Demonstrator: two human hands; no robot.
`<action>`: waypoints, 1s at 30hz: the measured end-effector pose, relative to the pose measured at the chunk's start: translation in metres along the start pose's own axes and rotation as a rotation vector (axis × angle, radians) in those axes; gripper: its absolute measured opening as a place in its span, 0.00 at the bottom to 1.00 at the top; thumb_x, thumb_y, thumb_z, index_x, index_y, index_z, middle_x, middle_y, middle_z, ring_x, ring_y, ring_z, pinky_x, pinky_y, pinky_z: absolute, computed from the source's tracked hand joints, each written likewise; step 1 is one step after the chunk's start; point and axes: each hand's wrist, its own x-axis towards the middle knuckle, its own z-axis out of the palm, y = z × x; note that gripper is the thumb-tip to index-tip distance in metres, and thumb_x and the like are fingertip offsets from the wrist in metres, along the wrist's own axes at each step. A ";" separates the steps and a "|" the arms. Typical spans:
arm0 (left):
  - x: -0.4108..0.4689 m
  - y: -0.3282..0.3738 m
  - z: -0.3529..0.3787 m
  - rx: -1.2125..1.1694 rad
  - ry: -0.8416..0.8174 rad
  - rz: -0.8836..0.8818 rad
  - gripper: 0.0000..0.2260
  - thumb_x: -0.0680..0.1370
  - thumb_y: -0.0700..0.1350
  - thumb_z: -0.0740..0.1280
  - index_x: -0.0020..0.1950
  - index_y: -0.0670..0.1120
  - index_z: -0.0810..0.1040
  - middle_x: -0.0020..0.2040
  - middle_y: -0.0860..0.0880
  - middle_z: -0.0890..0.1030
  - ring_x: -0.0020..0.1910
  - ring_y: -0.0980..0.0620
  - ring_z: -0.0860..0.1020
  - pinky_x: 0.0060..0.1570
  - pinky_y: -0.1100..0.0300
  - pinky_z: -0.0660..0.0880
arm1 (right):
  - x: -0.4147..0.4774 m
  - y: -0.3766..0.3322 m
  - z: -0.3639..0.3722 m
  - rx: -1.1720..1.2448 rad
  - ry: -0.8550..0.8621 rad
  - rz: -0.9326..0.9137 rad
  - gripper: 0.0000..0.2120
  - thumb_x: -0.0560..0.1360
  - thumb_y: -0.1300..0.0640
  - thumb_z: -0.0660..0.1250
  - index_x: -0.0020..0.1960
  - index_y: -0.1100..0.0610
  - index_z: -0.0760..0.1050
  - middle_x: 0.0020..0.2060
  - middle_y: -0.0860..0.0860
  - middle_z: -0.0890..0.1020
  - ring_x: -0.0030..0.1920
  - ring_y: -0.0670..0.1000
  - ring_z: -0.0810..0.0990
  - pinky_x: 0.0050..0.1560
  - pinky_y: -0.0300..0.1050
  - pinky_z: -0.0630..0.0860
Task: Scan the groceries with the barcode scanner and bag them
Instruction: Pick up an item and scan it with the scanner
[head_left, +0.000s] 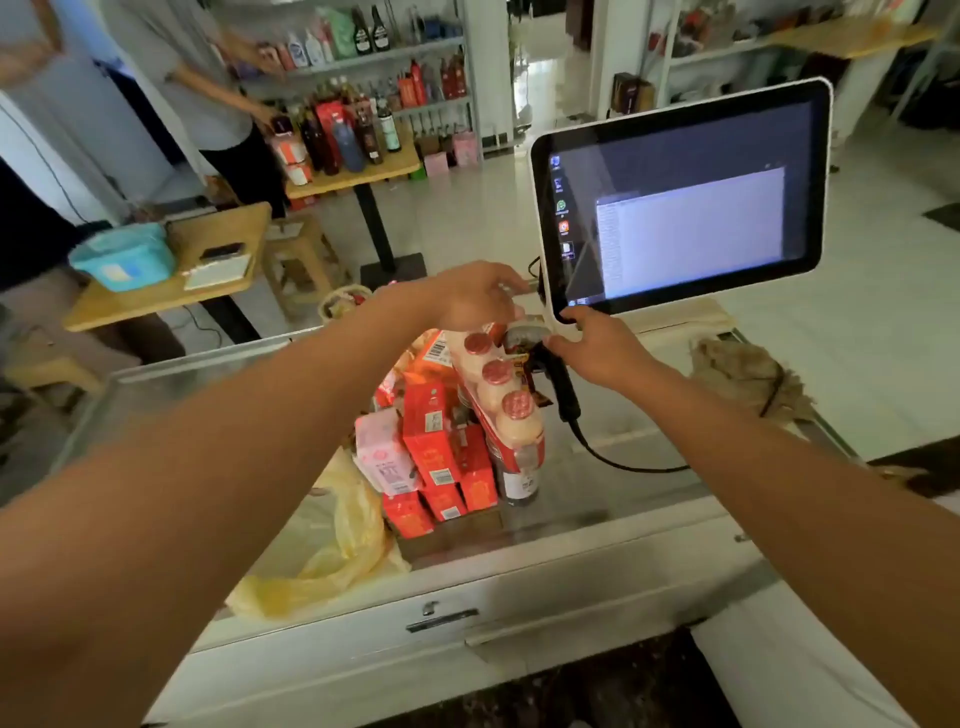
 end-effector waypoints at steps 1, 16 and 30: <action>0.000 0.001 -0.003 -0.016 0.001 -0.001 0.22 0.81 0.45 0.66 0.74 0.45 0.68 0.68 0.44 0.77 0.66 0.46 0.75 0.60 0.58 0.70 | 0.003 0.001 0.003 0.009 -0.004 0.028 0.23 0.79 0.48 0.65 0.69 0.59 0.70 0.63 0.58 0.77 0.62 0.58 0.76 0.57 0.48 0.72; 0.023 -0.003 0.003 -0.003 0.008 0.018 0.20 0.82 0.46 0.65 0.73 0.46 0.70 0.68 0.45 0.76 0.67 0.48 0.74 0.66 0.58 0.70 | 0.062 0.050 0.079 0.097 -0.129 0.352 0.19 0.76 0.49 0.67 0.61 0.61 0.74 0.53 0.58 0.79 0.50 0.56 0.78 0.45 0.46 0.73; 0.001 -0.002 0.007 -0.231 0.092 0.048 0.16 0.82 0.42 0.65 0.70 0.42 0.73 0.62 0.46 0.78 0.61 0.51 0.76 0.50 0.72 0.72 | 0.031 0.057 0.080 0.219 -0.074 0.401 0.13 0.79 0.56 0.63 0.59 0.62 0.73 0.46 0.60 0.77 0.42 0.58 0.77 0.37 0.47 0.73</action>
